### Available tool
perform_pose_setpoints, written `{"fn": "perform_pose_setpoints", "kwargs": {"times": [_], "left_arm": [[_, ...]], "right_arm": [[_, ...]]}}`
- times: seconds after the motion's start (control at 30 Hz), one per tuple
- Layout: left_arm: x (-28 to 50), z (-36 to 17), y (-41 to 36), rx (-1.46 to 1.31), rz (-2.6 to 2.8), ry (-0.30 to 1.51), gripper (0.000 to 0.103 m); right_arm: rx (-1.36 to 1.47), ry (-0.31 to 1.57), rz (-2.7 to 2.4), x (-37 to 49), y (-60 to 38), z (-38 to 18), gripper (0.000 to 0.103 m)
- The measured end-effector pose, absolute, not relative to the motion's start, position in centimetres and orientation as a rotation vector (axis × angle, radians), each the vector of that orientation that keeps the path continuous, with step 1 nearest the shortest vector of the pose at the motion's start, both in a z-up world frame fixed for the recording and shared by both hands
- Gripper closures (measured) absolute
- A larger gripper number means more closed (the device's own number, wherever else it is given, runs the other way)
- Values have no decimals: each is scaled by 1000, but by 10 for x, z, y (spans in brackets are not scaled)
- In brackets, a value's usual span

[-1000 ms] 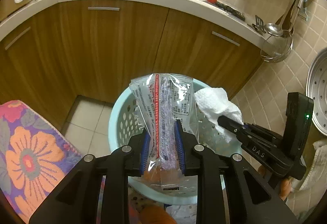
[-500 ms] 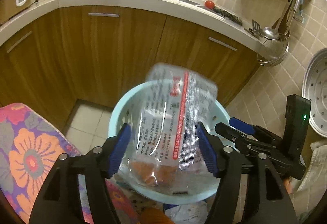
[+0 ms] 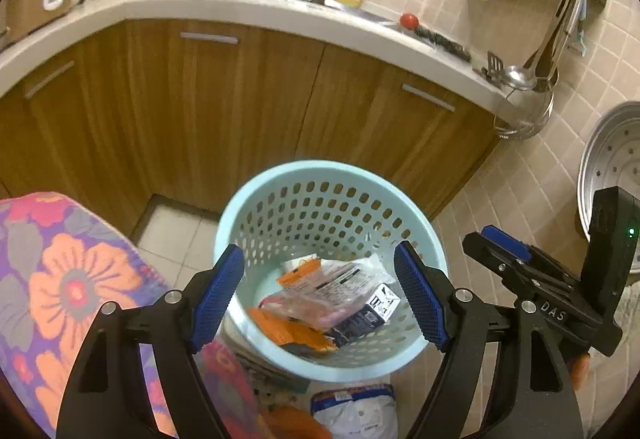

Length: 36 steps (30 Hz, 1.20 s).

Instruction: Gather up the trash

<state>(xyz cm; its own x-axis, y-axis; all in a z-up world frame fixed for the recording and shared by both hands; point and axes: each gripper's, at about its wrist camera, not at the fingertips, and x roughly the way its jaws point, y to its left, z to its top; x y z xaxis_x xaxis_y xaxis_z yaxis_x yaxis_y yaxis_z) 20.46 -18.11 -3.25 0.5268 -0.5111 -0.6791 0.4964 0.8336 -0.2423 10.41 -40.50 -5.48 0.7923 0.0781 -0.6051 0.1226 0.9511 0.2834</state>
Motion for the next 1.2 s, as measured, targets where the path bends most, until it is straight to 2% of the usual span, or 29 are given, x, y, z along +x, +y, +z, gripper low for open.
{"fn": "perform_pose_setpoints", "kwargs": {"times": [0.37, 0.63, 1.2], "left_arm": [[139, 2, -148, -17, -455, 628, 25], [93, 13, -124, -34, -353, 543, 21], [74, -6, -94, -58, -189, 481, 19]], "right_arm": [[214, 579, -18, 66, -368, -15, 39], [128, 518, -40, 37, -334, 2, 23], [7, 484, -96, 33, -289, -2, 17]]}}
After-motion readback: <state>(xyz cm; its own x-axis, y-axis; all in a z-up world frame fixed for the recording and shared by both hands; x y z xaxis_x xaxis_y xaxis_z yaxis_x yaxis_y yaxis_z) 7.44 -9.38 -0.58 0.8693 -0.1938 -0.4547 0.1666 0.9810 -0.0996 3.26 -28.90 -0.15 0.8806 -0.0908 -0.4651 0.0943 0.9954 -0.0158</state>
